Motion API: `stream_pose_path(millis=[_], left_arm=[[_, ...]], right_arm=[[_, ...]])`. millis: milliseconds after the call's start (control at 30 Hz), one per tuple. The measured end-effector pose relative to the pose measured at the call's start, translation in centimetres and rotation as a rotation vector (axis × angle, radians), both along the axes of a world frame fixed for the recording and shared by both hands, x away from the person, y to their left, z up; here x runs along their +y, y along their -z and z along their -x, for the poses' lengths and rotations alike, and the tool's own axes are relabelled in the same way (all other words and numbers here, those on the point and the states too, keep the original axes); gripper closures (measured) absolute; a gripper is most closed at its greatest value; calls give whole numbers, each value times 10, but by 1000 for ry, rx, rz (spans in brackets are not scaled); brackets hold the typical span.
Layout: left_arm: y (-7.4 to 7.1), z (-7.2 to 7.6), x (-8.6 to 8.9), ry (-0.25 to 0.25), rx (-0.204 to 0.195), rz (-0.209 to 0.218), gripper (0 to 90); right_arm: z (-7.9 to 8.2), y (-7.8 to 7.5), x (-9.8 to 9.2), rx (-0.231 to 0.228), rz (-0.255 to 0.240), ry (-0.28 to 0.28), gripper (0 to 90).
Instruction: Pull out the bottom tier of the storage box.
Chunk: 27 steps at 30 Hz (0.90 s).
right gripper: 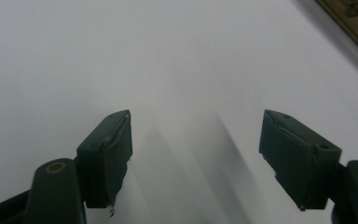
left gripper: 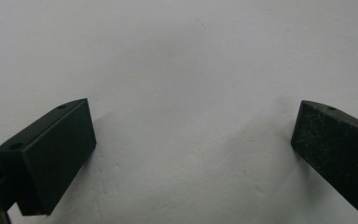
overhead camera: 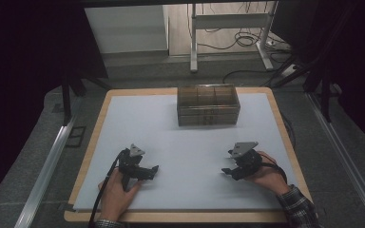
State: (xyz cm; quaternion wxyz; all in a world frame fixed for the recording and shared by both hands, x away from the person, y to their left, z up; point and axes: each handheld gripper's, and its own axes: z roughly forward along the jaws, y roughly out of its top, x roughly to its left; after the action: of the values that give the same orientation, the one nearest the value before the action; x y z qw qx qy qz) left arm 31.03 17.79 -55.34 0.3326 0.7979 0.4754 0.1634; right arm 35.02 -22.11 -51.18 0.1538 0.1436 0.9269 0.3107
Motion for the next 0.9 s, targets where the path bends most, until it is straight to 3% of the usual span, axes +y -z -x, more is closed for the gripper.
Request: stream_pose_path(millis=[267,367,567,667,900], left_arm=[[0,0,0,0,0,0,0],[0,0,0,0,0,0,0],[0,0,0,0,0,-1,0],[0,0,0,0,0,0,0],[0,0,0,0,0,0,0]], right_arm=[[-5,4,5,-67,38,6,341],[-7,3,8,-121,54,-3,371],[-9,2,11,-179,87,0,389],[-11,3,12,-242,121,-4,401],[-15,6,15,-308,142,-1,428]])
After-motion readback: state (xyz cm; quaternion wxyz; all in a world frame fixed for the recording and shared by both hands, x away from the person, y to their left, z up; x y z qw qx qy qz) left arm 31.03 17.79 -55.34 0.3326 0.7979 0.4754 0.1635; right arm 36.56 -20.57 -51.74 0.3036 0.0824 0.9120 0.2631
